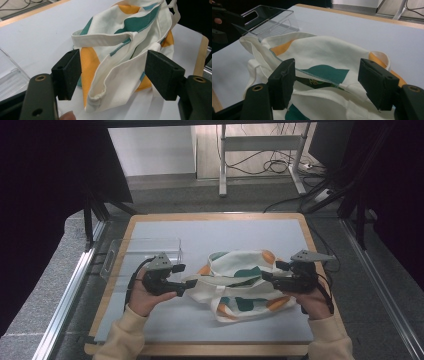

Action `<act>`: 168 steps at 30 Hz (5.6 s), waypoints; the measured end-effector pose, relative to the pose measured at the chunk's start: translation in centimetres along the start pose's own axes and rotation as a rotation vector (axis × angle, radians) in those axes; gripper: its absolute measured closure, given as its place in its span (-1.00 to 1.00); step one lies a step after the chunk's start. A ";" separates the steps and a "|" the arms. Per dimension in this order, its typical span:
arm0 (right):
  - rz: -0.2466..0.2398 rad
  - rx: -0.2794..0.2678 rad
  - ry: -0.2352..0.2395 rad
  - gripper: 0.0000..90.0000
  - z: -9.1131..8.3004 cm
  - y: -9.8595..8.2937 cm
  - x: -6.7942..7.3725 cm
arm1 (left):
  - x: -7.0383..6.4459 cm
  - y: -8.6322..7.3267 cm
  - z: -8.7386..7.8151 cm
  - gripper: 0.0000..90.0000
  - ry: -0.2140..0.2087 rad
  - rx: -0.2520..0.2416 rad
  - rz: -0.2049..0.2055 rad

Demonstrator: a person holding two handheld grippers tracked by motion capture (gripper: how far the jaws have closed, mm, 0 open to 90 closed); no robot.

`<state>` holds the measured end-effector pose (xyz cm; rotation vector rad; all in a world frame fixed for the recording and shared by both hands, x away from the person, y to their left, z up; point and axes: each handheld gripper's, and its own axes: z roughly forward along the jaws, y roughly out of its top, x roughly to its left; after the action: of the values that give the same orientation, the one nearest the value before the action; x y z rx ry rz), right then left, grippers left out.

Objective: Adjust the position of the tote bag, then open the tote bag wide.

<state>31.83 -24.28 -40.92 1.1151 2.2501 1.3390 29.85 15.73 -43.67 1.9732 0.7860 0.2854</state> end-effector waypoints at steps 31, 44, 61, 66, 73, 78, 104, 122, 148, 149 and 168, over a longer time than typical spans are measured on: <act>-0.059 0.011 0.064 -0.33 0.3 0.2 1.8 | -1.4 5.2 5.2 -0.25 -0.094 0.096 0.079; -0.065 0.019 0.070 -0.33 0.6 0.1 2.0 | -1.8 6.2 8.4 -0.17 -0.148 0.149 0.099; -0.066 0.031 0.070 -0.33 0.9 0.0 2.0 | -2.4 5.9 11.0 0.04 -0.179 0.256 0.168; -0.067 0.032 0.070 -0.33 0.9 0.0 2.0 | -2.5 5.8 11.1 0.36 -0.181 0.259 0.203; -0.067 0.032 0.070 -0.33 0.8 0.0 2.0 | -2.4 5.8 10.8 0.80 -0.206 0.243 0.213; -0.069 0.034 0.068 -0.33 0.8 0.0 2.0 | -2.3 5.9 10.7 0.92 -0.203 0.238 0.213; -0.087 0.039 0.097 -0.31 1.1 0.0 2.6 | -1.8 6.7 10.2 0.95 -0.198 0.226 0.208; -0.205 0.172 0.162 -0.22 4.4 -0.7 5.2 | -1.7 6.9 10.3 0.95 -0.189 0.233 0.199; -0.262 0.293 0.156 0.94 5.5 -2.1 5.3 | -1.0 7.3 10.2 0.96 -0.145 0.210 0.180; -0.260 0.293 0.157 0.94 5.5 -2.1 5.3 | -0.9 7.5 10.1 0.96 -0.138 0.220 0.192; -0.255 0.307 0.196 0.95 4.6 -3.4 5.9 | 1.4 8.3 10.6 0.96 -0.035 0.226 0.177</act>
<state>29.10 -17.98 -45.45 0.7720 2.7035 1.0663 39.61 6.43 -42.23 2.2602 0.6453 0.2750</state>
